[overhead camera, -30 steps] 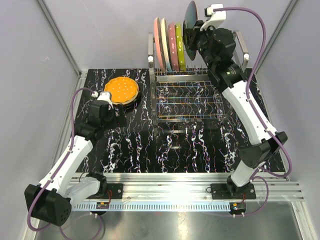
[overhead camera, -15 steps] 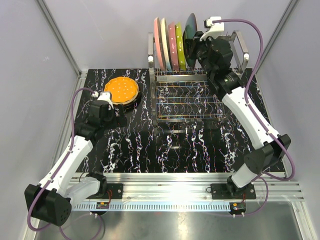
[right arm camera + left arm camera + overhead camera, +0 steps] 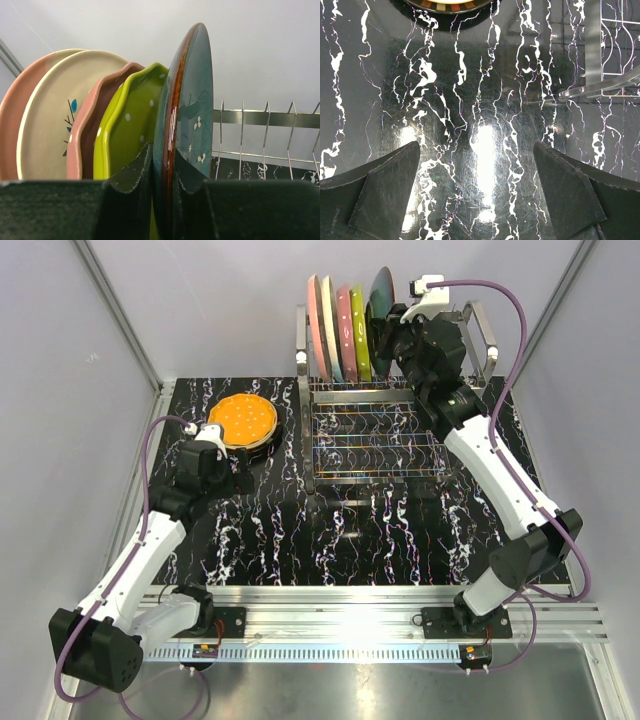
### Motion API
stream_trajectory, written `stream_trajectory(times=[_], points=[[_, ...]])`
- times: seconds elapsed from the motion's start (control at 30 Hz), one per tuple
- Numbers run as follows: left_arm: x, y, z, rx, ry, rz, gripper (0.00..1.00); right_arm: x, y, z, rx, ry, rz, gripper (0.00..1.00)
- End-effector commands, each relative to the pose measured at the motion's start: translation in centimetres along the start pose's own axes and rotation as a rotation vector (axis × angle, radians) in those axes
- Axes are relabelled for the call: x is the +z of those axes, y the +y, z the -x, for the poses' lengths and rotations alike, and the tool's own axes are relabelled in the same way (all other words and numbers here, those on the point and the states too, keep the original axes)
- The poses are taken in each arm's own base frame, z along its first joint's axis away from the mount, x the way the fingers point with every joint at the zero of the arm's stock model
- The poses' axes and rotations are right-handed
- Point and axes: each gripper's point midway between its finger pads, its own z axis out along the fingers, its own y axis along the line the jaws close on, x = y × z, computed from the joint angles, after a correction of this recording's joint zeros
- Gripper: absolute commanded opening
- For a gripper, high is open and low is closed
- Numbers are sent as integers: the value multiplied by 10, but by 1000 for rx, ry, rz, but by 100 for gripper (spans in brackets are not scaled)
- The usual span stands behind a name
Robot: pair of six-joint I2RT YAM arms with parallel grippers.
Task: Load the plates into the dish rack
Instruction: Insert the plate into the dish rack
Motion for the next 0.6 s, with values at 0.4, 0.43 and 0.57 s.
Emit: stream_trajectory(times=[0.4,0.43,0.57], points=[[-6,-9,22,0,-69,-44,99,-21,10,70,40,-223,51,31],[-6,-9,21,2,-67,-45,99,-23,10,72,41,-225,53,32],[-6,-9,21,0,-67,-45,99,-25,12,78,44,-235,58,34]])
